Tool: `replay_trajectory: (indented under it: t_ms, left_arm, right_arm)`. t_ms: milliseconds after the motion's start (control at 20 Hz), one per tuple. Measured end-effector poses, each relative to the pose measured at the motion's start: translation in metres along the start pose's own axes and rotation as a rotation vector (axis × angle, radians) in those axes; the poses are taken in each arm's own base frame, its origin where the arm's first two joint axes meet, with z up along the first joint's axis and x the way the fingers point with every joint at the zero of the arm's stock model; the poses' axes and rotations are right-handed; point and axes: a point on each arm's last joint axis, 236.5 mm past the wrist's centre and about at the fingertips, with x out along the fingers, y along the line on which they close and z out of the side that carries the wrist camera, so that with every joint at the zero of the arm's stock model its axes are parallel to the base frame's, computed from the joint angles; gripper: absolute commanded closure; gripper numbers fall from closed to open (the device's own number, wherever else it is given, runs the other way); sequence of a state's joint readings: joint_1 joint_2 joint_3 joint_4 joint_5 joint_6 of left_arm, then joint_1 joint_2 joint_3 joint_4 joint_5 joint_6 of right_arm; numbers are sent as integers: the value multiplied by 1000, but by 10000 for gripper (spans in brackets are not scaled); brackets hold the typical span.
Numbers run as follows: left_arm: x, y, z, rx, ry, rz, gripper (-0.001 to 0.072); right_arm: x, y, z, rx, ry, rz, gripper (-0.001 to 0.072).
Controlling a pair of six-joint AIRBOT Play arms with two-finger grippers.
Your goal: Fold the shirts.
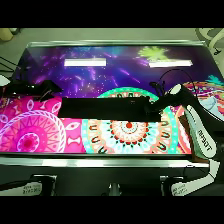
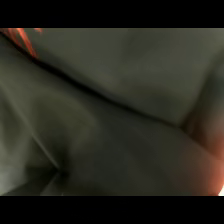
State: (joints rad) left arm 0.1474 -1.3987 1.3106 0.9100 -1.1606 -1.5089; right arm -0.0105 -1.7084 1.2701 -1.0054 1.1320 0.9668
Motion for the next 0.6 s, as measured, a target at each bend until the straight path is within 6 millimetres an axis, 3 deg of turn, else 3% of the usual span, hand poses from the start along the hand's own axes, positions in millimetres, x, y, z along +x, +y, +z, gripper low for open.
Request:
replay_trajectory:
  t_ms: [50,100,150,200,250,300,350,600]
  left_arm:
    - [0,-11,-4,30,3,-9,0]
    - [3,-21,-9,55,13,-17,1]
    - [9,-31,-15,80,26,-26,3]
    - [17,-40,-21,101,40,-34,53]
    - [28,-49,-28,124,57,-41,282]
    - [41,-58,-36,145,78,-46,629]
    - [56,-67,-46,167,103,-52,683]
    - [148,-111,-109,213,230,-105,684]
  right_arm:
    - [5,6,1,22,-3,35,627]
    - [8,11,-2,36,9,63,692]
    - [8,18,0,48,3,93,692]
    - [5,24,5,48,-15,114,692]
    - [0,30,7,33,-24,131,693]
    - [-10,39,11,10,-39,149,693]
    - [-24,50,19,-18,-69,161,693]
    - [-111,109,30,-183,-190,168,693]
